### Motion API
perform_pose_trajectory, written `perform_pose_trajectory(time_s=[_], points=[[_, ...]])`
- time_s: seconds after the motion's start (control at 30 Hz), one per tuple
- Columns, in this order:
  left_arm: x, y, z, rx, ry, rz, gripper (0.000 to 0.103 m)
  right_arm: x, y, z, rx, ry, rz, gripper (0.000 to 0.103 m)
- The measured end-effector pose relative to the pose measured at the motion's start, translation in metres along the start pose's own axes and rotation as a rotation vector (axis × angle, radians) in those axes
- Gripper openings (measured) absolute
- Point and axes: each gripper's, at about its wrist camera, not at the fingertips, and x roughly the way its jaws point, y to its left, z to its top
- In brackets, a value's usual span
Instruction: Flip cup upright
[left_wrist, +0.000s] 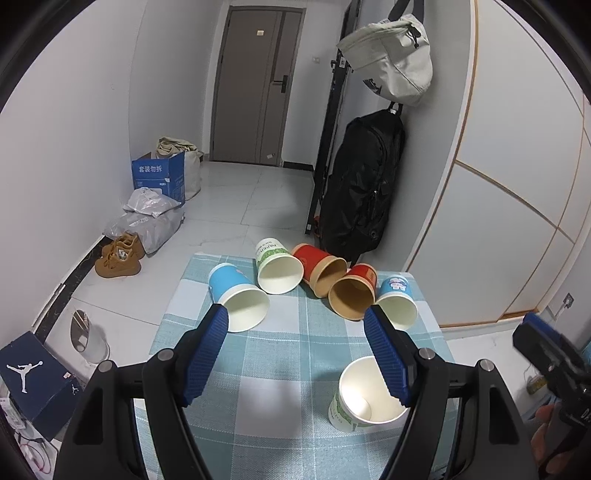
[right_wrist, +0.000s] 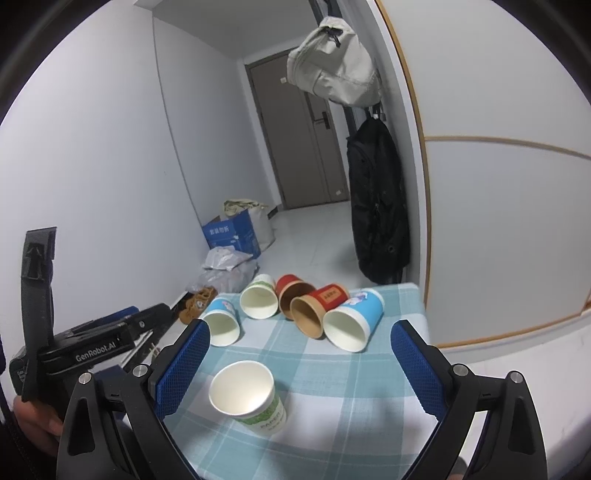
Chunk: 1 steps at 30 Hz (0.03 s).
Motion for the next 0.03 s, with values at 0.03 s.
perform_pose_trajectory(time_s=[0.03], points=[[0.0, 0.001, 0.0006, -0.004, -0.004, 0.008, 0.072, 0.0029, -0.0006, -0.0003, 0.008, 0.023, 0.011, 0.099]])
